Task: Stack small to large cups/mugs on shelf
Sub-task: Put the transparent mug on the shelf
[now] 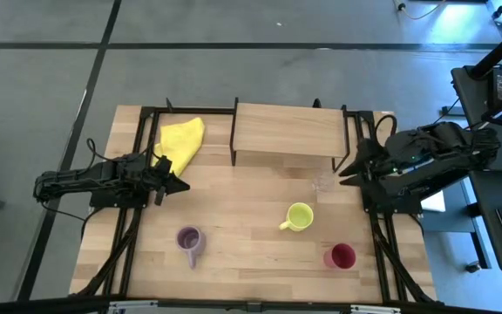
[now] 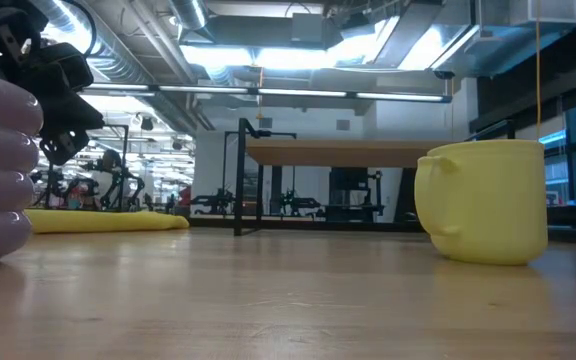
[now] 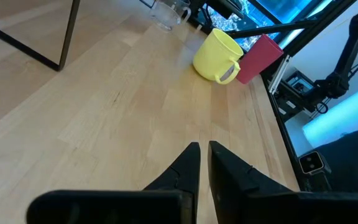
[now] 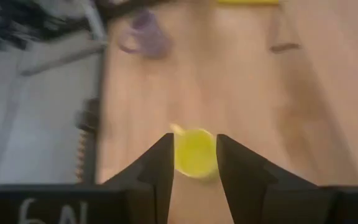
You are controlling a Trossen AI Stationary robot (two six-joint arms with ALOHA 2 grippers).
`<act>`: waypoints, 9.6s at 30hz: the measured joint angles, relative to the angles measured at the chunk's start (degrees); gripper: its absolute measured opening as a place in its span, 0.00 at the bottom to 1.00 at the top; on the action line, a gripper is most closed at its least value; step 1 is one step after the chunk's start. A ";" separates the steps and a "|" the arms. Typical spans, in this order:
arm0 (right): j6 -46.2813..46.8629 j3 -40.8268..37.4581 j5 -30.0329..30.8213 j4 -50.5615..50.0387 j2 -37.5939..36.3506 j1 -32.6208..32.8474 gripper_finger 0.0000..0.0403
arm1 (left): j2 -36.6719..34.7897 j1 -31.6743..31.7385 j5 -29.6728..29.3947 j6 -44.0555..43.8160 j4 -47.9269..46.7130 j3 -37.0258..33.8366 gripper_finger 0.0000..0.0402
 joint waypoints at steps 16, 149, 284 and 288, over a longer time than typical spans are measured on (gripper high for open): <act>3.72 -0.40 12.34 -12.54 5.99 0.00 0.30 | 0.00 -0.02 0.00 0.00 0.02 -0.02 0.07; 8.84 -18.30 15.52 1.42 18.58 -0.17 0.04 | -0.02 0.00 0.02 0.00 0.06 -0.01 0.07; -9.61 9.42 3.12 -9.00 26.91 -43.57 0.02 | -0.02 -0.02 -0.18 0.00 0.06 -0.02 0.07; -3.86 9.42 3.50 -8.27 26.91 -41.09 0.02 | -0.02 0.00 -0.18 0.00 0.06 -0.02 0.07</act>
